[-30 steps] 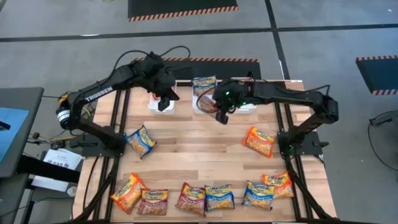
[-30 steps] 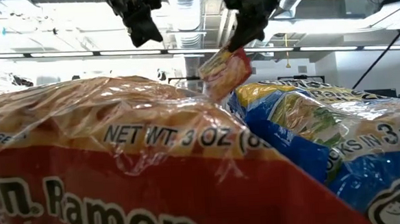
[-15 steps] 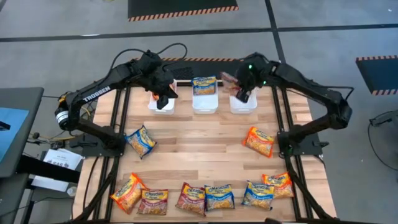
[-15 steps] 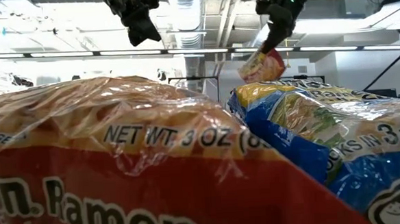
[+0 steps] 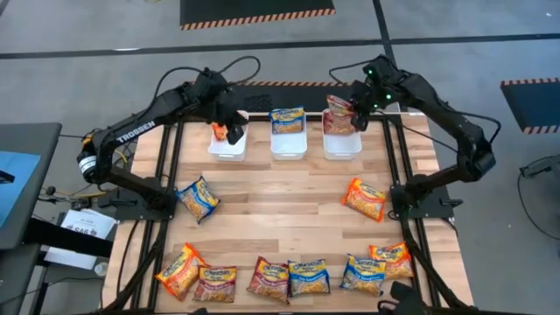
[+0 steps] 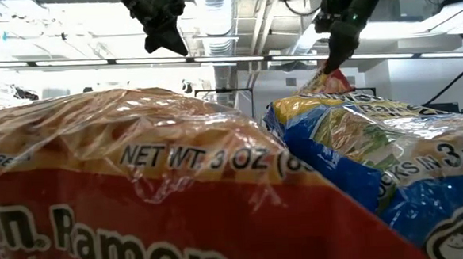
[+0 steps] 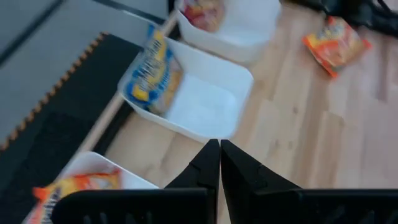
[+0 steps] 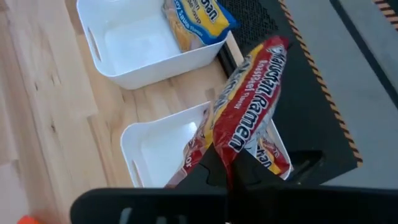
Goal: Sort Maruchan noodles
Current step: Put the red noodle pack into the right white bin
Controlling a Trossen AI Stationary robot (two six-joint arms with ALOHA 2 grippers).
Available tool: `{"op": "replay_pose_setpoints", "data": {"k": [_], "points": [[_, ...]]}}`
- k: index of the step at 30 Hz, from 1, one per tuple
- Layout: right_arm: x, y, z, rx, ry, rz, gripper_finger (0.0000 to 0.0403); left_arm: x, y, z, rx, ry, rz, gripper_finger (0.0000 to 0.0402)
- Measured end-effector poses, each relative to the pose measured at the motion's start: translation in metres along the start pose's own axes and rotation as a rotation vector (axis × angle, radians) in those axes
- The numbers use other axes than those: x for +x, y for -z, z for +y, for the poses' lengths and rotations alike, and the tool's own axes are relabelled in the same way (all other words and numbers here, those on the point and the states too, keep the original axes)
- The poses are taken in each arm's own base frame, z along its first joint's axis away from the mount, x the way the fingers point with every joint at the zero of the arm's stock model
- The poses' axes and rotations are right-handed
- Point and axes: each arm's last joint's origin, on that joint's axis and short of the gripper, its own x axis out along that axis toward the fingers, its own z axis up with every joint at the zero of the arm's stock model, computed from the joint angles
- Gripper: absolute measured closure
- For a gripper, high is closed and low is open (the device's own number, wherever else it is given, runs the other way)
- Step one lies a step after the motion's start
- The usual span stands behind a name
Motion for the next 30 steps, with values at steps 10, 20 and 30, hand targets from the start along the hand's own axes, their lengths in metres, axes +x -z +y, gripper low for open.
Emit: {"op": "replay_pose_setpoints", "data": {"k": [10, 20, 30], "points": [[0.038, 0.004, -0.013, -0.006, -0.101, 0.077, 0.0398, -0.003, -0.006, 0.018, -0.073, -0.06, -0.081, 0.0401], [0.073, 0.008, -0.023, -0.018, -0.113, 0.161, 0.0398, -0.004, -0.005, 0.024, -0.086, -0.078, -0.083, 0.0402], [0.099, 0.016, -0.029, -0.038, -0.071, 0.304, 0.0392, -0.004, -0.005, 0.024, -0.083, -0.078, -0.083, 0.0401]]}}
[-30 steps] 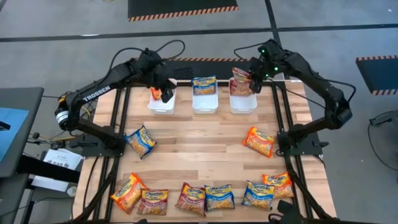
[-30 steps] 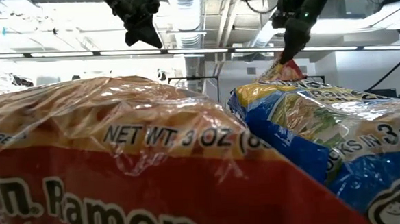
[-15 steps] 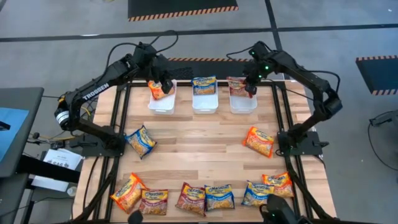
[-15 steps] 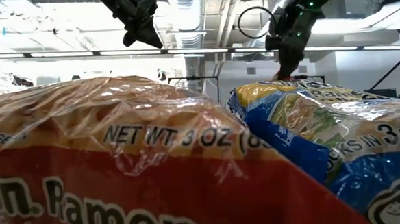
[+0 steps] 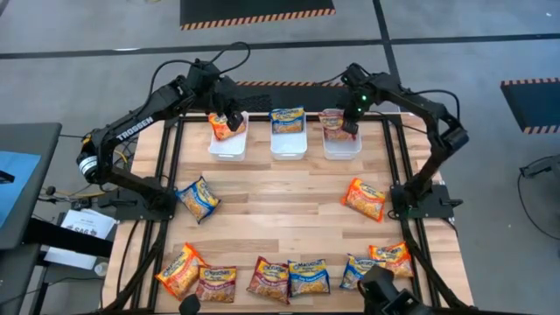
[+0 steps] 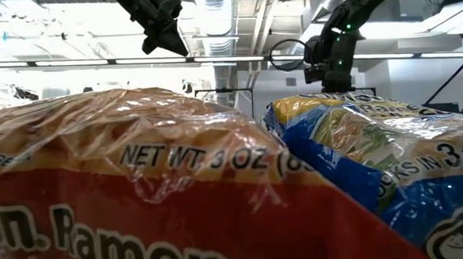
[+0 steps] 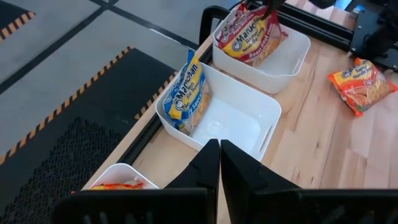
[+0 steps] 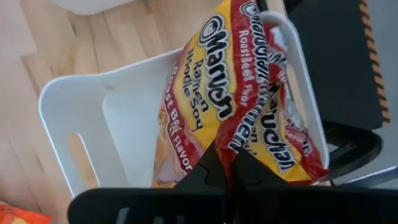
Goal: Sort Maruchan noodles
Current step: Put the red noodle pack into the right white bin
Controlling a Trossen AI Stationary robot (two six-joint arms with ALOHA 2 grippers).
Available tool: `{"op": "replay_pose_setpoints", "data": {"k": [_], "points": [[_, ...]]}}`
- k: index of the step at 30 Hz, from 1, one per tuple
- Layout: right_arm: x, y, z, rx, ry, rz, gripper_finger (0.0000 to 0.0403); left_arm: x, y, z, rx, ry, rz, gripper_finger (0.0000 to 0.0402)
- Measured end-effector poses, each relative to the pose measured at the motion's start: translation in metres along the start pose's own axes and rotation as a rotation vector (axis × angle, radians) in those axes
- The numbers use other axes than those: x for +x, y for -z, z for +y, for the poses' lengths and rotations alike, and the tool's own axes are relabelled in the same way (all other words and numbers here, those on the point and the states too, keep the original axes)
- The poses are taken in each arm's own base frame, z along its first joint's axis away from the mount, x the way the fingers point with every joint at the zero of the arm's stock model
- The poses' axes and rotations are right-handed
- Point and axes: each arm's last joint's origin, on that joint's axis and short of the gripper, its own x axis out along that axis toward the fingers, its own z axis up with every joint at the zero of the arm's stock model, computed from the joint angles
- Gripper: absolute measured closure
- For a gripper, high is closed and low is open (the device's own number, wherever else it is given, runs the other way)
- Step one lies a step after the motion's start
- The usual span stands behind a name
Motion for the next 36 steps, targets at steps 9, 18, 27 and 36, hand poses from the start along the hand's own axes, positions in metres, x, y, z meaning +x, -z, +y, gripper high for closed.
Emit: {"op": "replay_pose_setpoints", "data": {"k": [9, 18, 27, 36], "points": [[0.016, 0.001, -0.001, 0.012, -0.022, 0.076, 0.038, 0.0, 0.0, 0.0, 0.0, 0.0, 0.0, 0.0401], [0.017, -0.001, 0.002, 0.021, 0.063, 0.142, 0.0352, 0.0, 0.0, 0.0, 0.0, 0.0, 0.0, 0.0402], [0.018, -0.002, 0.005, 0.055, 0.075, 0.146, 0.0335, 0.0, 0.0, 0.0, -0.009, 0.0, 0.0, 0.0401], [0.017, -0.002, 0.005, 0.088, 0.075, 0.144, 0.0334, 0.0, 0.0, 0.0, 0.003, 0.0, 0.001, 0.0401]]}}
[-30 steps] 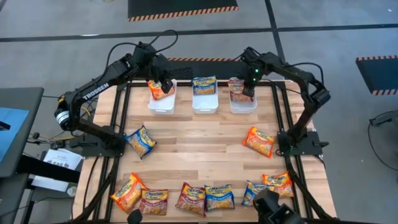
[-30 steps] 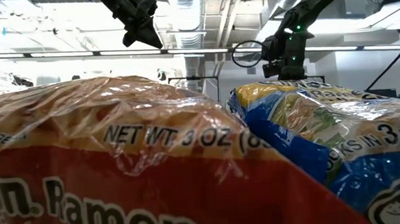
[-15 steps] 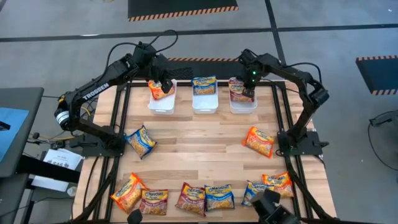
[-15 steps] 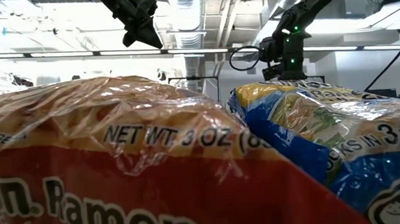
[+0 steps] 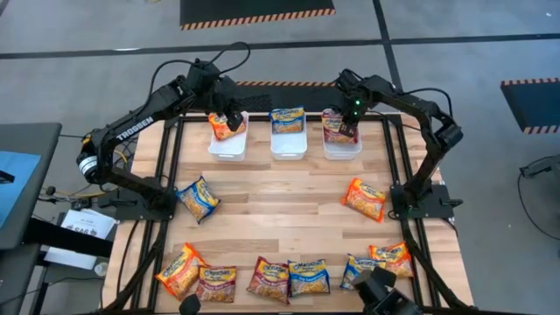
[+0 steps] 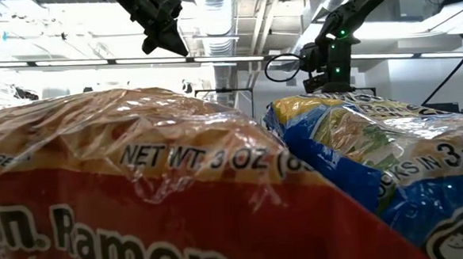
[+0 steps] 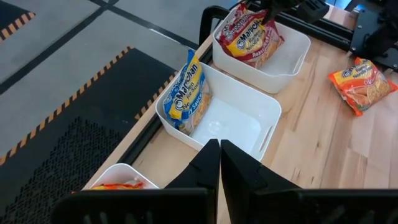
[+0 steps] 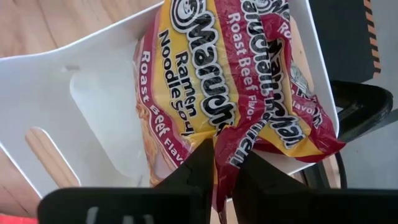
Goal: Sort Maruchan noodles
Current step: Put the red noodle pack into the right white bin
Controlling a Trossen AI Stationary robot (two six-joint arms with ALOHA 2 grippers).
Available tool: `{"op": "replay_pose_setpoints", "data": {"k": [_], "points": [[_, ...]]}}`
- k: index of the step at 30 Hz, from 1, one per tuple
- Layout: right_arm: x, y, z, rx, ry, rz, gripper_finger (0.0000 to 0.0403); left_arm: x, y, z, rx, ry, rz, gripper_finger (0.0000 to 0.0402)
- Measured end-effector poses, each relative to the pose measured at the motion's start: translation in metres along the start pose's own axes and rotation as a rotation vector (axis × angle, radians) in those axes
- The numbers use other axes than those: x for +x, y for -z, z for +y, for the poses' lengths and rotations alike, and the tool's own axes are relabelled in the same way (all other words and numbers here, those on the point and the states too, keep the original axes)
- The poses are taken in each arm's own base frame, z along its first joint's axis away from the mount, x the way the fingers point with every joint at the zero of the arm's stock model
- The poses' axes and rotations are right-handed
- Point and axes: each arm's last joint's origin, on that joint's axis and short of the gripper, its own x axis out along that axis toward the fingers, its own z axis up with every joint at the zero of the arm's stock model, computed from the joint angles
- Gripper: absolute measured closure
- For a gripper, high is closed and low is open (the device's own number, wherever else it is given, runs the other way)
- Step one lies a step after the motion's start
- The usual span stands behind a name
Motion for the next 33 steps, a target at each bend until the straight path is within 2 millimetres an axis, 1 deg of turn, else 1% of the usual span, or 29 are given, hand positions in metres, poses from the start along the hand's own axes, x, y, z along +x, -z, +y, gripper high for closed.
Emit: {"op": "replay_pose_setpoints", "data": {"k": [9, 13, 21, 25, 28, 31, 33], "points": [[-0.0001, -0.0007, 0.0002, -0.013, 0.002, -0.005, 0.0334, 0.0, 0.0, 0.0, -0.001, 0.0, 0.0, 0.0401], [-0.0001, 0.0014, -0.0029, 0.046, 0.002, -0.001, 0.0334, 0.0, 0.0, 0.0, -0.002, -0.002, 0.0, 0.0401], [-0.0001, 0.002, -0.0031, 0.039, 0.004, 0.004, 0.0332, 0.0, 0.0, 0.0002, 0.001, -0.008, 0.001, 0.0402], [-0.0001, 0.0003, 0.0006, 0.012, 0.003, 0.007, 0.0317, 0.0, 0.0001, 0.0007, 0.001, -0.026, 0.001, 0.0402], [-0.0002, 0.0003, 0.0007, 0.012, 0.011, 0.012, 0.0294, -0.0001, 0.0001, 0.0016, -0.001, -0.029, 0.001, 0.0402], [-0.0005, 0.0015, -0.0012, 0.011, 0.076, 0.048, 0.0268, -0.0003, 0.0001, 0.0027, -0.004, -0.032, 0.001, 0.0401], [-0.0044, 0.0026, -0.0025, 0.002, 0.104, 0.083, 0.0251, -0.0005, 0.0002, 0.004, -0.007, -0.036, 0.001, 0.0402]]}}
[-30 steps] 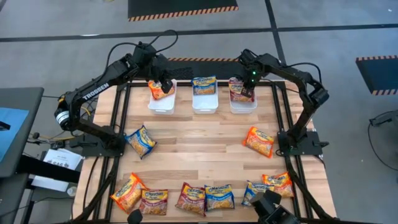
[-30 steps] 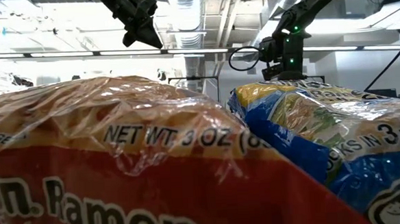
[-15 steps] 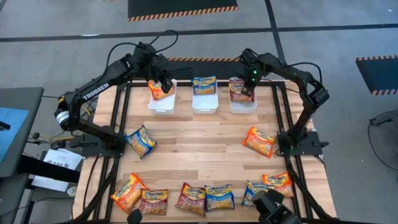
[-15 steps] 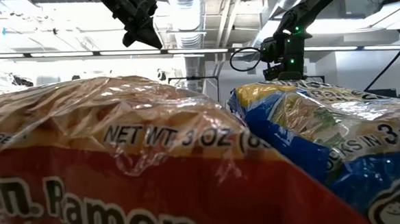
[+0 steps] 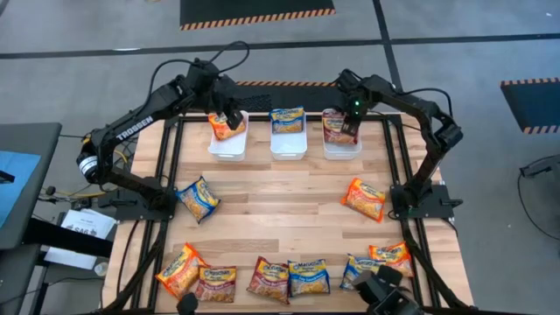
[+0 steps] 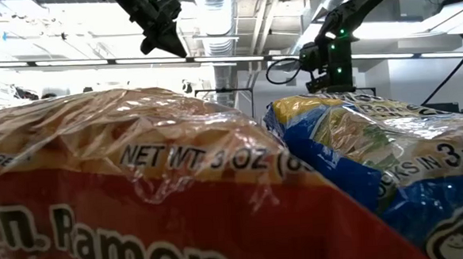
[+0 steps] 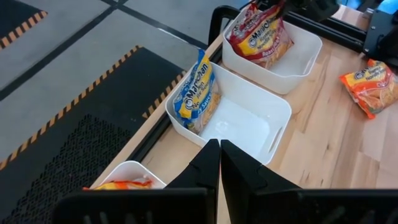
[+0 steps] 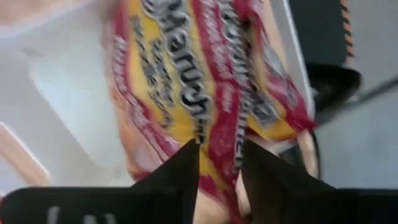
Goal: Sort Maruchan noodles
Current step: Put the red noodle pack into the right white bin, then put the blue noodle pack into the middle white bin
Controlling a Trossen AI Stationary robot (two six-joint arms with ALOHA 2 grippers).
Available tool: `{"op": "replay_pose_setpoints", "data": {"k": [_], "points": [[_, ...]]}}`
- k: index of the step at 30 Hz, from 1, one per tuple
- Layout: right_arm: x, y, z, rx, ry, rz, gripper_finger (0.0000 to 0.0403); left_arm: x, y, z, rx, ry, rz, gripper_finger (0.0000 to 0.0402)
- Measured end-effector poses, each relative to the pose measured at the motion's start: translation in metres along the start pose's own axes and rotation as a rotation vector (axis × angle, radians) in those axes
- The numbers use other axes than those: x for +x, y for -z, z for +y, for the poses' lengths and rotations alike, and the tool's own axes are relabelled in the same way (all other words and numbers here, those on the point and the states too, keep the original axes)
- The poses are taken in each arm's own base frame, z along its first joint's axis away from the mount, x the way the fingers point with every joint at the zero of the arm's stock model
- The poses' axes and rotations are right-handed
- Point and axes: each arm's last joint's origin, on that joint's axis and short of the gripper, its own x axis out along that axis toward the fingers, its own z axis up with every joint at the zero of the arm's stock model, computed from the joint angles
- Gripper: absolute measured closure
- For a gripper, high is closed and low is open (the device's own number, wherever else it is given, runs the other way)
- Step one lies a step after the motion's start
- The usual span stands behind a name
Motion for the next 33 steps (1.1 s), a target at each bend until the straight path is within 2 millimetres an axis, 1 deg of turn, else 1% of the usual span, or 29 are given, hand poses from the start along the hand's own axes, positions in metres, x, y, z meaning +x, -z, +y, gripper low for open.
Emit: {"op": "replay_pose_setpoints", "data": {"k": [4, 7, 9, 12, 15, 18, 21, 25, 28, 31, 33], "points": [[-0.017, -0.003, -0.005, -0.002, 0.007, -0.008, 0.0227, 0.0, 0.0, 0.001, -0.002, -0.002, 0.001, 0.0401], [-0.033, -0.007, -0.009, 0.028, 0.005, -0.034, 0.0219, 0.0, 0.0, 0.001, -0.001, -0.002, 0.004, 0.0401], [-0.042, -0.008, -0.009, 0.06, -0.048, -0.052, 0.0218, 0.0, 0.001, 0.001, 0.004, -0.002, 0.007, 0.0401], [-0.053, -0.008, -0.007, 0.121, -0.174, -0.085, 0.0221, 0.0, 0.001, 0.001, 0.012, -0.003, 0.007, 0.0401], [-0.058, -0.007, -0.004, 0.156, -0.257, -0.089, 0.0225, 0.0, 0.001, 0.003, -0.002, -0.007, 0.007, 0.0401], [-0.06, -0.008, 0.003, 0.182, -0.298, -0.082, 0.0228, 0.0, 0.001, 0.003, -0.013, 0.003, 0.007, 0.0402], [-0.062, -0.011, 0.012, 0.218, -0.377, -0.076, 0.0231, -0.002, 0.0, 0.002, -0.04, 0.095, 0.009, 0.0401], [-0.072, -0.018, 0.03, 0.227, -0.572, -0.112, 0.0232, -0.014, -0.01, 0.0, -0.044, 0.264, -0.017, 0.0401], [-0.084, -0.026, 0.046, 0.206, -0.667, -0.146, 0.0232, -0.029, -0.019, -0.002, -0.006, 0.289, -0.007, 0.0401], [-0.093, -0.034, 0.068, 0.165, -0.684, -0.144, 0.0232, -0.047, -0.027, -0.008, 0.067, 0.285, 0.007, 0.0401], [-0.097, -0.038, 0.086, 0.129, -0.695, -0.133, 0.0232, -0.055, -0.028, -0.012, 0.108, 0.298, 0.038, 0.0402]]}}
